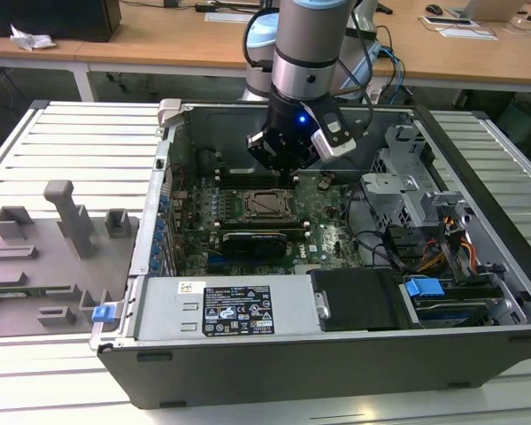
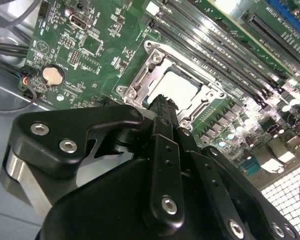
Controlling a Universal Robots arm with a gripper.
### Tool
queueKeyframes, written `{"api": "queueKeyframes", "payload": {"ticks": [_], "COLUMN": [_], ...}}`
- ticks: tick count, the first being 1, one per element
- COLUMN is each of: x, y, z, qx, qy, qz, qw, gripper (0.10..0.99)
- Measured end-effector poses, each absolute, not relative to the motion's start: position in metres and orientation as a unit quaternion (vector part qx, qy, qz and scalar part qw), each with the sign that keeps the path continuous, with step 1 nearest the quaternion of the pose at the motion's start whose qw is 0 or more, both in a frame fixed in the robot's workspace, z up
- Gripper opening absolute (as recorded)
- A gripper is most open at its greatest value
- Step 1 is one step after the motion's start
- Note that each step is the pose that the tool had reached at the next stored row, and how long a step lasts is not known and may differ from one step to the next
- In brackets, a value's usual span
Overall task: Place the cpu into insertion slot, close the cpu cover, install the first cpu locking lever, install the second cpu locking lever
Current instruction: 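Install the second cpu locking lever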
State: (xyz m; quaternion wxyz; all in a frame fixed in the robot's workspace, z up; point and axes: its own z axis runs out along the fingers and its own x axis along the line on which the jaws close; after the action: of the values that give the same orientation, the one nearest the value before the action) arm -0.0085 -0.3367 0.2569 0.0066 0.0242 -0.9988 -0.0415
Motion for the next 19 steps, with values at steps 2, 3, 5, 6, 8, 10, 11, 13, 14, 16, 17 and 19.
{"api": "queueKeyframes", "payload": {"ticks": [2,3,5,6,8,10,11,13,14,16,17,19], "x": [-0.009,-0.009,-0.009,-0.009,-0.009,-0.009,-0.009,-0.009,-0.009,-0.009,-0.009,-0.009], "y": [-0.341,-0.342,-0.345,-0.346,-0.350,-0.351,-0.352,-0.354,-0.356,-0.358,-0.360,-0.363], "z": [0.257,0.257,0.257,0.257,0.257,0.257,0.257,0.257,0.257,0.256,0.257,0.257], "qx": [0.024,0.024,0.024,0.024,0.024,0.024,0.024,0.024,0.024,0.024,0.024,0.024], "qy": [-0.999,-0.999,-0.999,-0.999,-0.999,-0.999,-0.999,-0.999,-0.999,-0.999,-0.999,-0.999], "qz": [-0.041,-0.041,-0.041,-0.041,-0.041,-0.041,-0.041,-0.041,-0.041,-0.042,-0.042,-0.042], "qw": [0.007,0.007,0.007,0.007,0.007,0.007,0.007,0.007,0.007,0.007,0.007,0.007], "gripper": [0.106,0.106,0.106,0.106,0.106,0.106,0.106,0.106,0.106,0.106,0.106,0.106]}}
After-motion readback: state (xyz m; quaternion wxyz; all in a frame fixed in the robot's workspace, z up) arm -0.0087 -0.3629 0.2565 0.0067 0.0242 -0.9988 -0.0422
